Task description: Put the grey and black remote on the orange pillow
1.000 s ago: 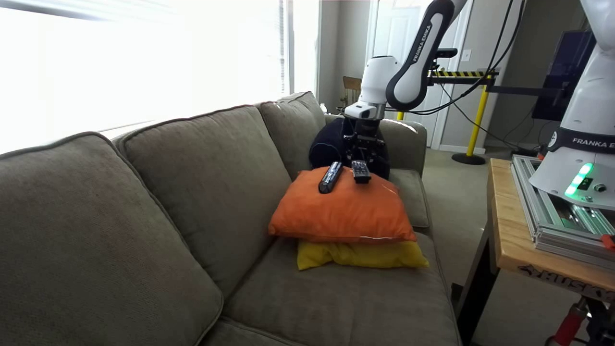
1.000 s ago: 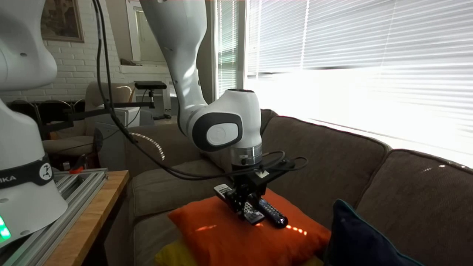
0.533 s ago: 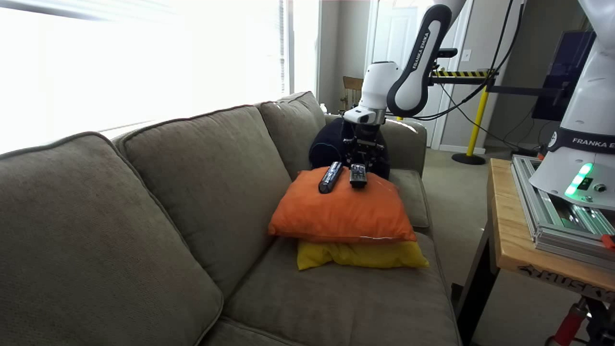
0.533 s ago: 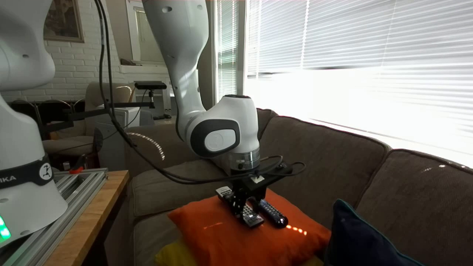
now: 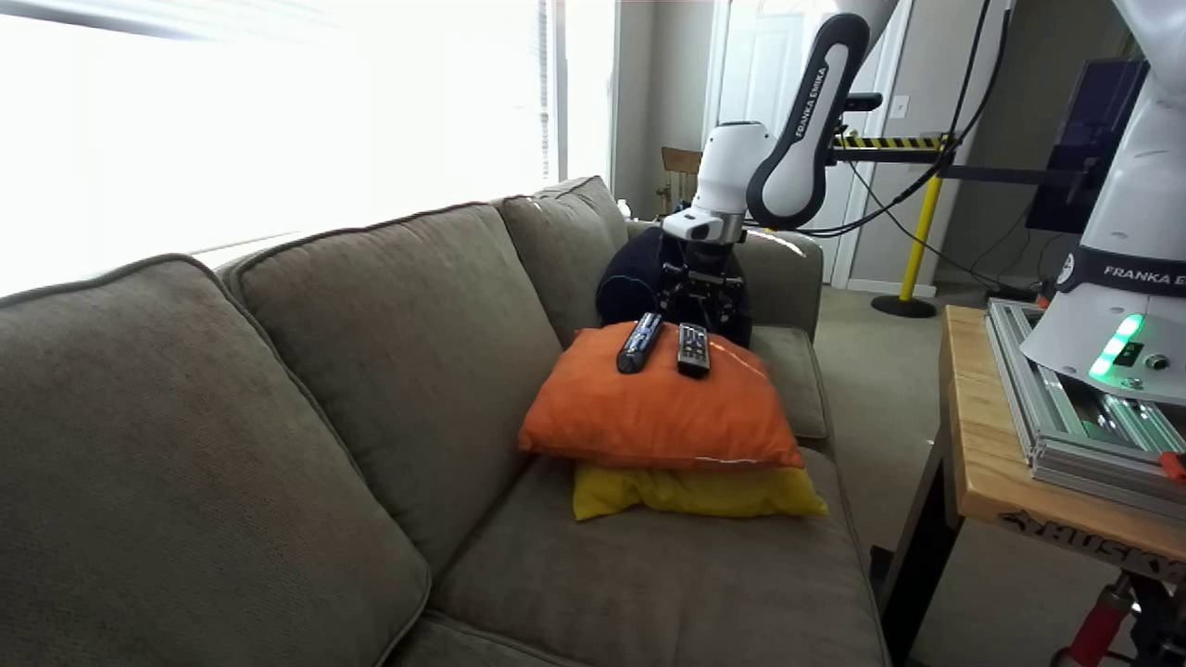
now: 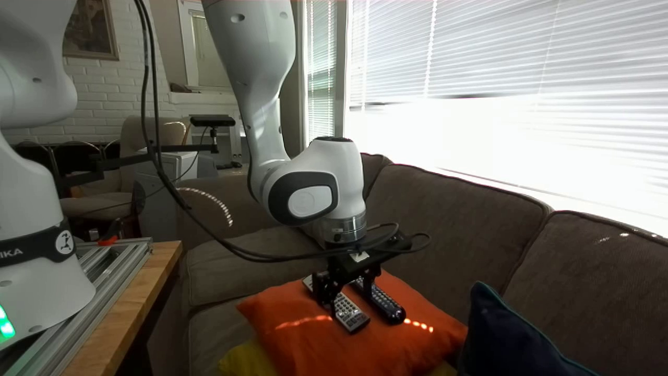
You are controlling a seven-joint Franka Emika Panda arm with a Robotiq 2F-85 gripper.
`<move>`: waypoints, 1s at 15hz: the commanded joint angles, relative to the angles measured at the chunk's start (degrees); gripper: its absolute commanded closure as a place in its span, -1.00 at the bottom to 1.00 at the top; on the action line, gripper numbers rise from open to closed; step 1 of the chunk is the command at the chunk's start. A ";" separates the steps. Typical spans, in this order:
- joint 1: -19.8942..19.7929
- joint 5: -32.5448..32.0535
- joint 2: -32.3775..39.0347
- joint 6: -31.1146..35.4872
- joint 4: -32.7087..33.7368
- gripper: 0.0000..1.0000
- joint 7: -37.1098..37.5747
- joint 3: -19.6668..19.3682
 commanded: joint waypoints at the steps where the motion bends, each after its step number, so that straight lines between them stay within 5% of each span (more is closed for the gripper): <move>1: -0.68 1.05 -0.73 0.22 -0.53 -1.00 1.19 0.84; 11: -2.48 18.50 -10.14 -22.06 1.80 -1.00 13.60 6.24; 15: -0.30 25.37 -12.31 -25.32 3.20 -1.00 20.64 5.10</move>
